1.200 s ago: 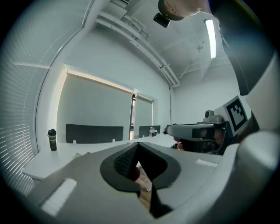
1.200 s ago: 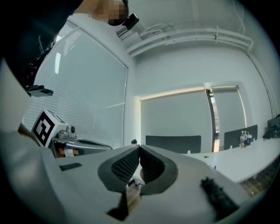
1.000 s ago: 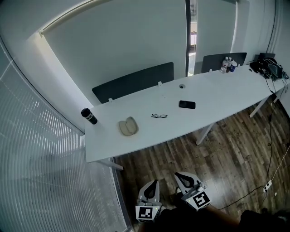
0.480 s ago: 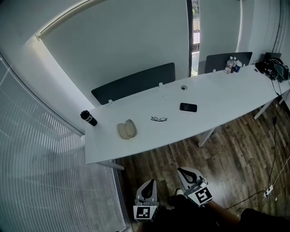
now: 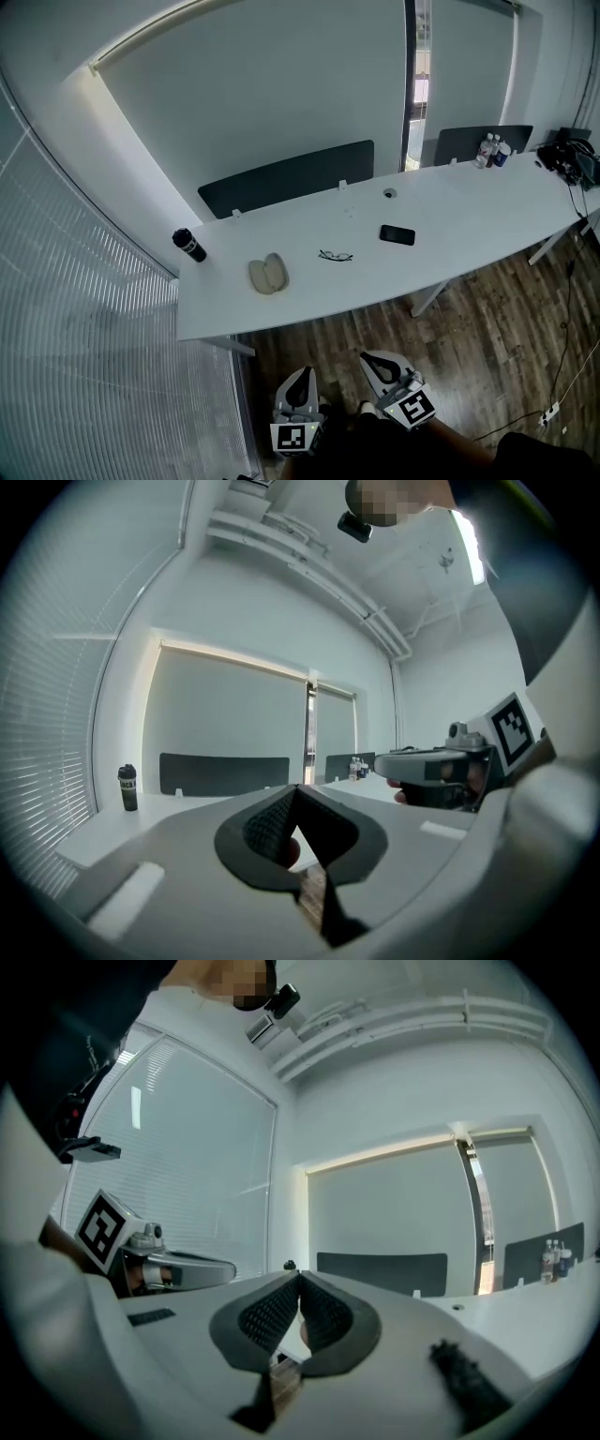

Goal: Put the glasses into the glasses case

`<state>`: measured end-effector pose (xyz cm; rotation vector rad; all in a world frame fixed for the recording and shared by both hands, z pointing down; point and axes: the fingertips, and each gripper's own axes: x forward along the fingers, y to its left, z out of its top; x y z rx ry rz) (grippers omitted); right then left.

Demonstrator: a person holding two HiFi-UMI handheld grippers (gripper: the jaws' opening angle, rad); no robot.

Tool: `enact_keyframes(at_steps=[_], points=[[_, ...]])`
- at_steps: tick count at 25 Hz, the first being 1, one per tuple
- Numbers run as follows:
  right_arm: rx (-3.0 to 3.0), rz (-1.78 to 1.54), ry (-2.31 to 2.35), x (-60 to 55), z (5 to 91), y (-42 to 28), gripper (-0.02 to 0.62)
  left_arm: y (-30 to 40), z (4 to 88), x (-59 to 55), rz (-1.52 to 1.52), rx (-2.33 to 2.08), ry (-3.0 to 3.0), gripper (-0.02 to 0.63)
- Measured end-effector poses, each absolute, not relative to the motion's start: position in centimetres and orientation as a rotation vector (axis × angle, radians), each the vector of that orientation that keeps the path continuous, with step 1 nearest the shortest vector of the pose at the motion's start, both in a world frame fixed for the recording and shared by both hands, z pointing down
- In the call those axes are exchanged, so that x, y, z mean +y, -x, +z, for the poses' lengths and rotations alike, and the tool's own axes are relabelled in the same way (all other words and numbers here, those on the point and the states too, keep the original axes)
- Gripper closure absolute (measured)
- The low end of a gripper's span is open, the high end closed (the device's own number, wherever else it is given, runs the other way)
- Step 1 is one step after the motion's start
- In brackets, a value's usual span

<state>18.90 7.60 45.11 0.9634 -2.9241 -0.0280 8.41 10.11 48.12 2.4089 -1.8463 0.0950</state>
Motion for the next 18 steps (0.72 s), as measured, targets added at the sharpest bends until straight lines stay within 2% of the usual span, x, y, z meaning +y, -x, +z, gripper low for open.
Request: enact_keyframes(at_steps=[18], points=[[-2.873, -0.069, -0.919, 5.2, 45.1, -12.4, 0.588, -3.7, 51.8, 6.0, 0.131, -1.724, -2.362, 0.598]])
